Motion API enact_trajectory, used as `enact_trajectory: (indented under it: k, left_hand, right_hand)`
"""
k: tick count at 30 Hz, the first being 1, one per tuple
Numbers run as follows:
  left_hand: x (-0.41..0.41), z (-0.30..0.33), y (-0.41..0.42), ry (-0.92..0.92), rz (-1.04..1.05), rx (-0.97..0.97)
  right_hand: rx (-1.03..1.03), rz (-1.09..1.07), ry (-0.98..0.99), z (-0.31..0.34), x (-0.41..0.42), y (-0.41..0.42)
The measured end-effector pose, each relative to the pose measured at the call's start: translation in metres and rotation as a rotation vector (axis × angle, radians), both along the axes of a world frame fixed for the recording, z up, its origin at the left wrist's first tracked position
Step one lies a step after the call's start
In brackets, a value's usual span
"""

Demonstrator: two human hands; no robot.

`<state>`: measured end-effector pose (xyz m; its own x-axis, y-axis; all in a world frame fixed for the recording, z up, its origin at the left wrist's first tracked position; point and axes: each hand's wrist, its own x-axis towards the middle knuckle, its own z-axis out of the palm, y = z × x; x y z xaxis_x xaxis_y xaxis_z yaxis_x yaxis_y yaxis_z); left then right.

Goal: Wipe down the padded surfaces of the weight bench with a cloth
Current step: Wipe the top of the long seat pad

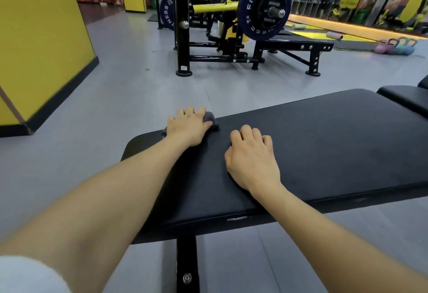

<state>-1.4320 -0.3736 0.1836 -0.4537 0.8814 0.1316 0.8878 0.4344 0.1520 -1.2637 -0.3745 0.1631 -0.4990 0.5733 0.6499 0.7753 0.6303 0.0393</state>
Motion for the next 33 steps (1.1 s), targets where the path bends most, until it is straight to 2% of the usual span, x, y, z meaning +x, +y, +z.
enact_trajectory:
  k: [4, 8, 11, 15, 19, 22, 27, 30, 33]
  left_hand:
    - [-0.004, 0.000, 0.009, -0.022, 0.043, 0.014]
    - [-0.017, -0.006, -0.032, 0.010, 0.037, -0.012]
    - [-0.029, -0.005, -0.052, 0.010, 0.109, -0.049]
    - [-0.017, -0.002, -0.031, 0.009, 0.218, -0.074]
    - [0.004, 0.003, 0.006, -0.017, 0.129, -0.015]
    - [-0.015, 0.000, -0.002, -0.066, 0.088, -0.049]
    - [-0.076, -0.011, -0.060, -0.099, 0.260, -0.109]
    - [-0.062, -0.007, -0.061, -0.035, 0.290, -0.098]
    - [-0.045, -0.006, -0.039, -0.006, 0.218, -0.071]
  right_hand:
    - [0.003, 0.003, 0.014, 0.000, 0.003, 0.000]
    - [0.020, 0.010, 0.023, 0.000, 0.004, 0.000]
    - [-0.013, 0.011, 0.013, 0.000, 0.004, 0.000]
    - [-0.078, 0.019, -0.025, 0.001, 0.003, -0.001]
    - [-0.156, 0.035, -0.089, 0.006, 0.006, -0.002]
    - [-0.181, 0.041, -0.109, 0.009, 0.008, -0.003]
    - [-0.188, 0.034, -0.099, 0.008, 0.007, -0.002]
    - [-0.190, 0.029, -0.088, 0.009, 0.005, -0.004]
    - [-0.214, 0.027, -0.111, 0.009, 0.006, -0.004]
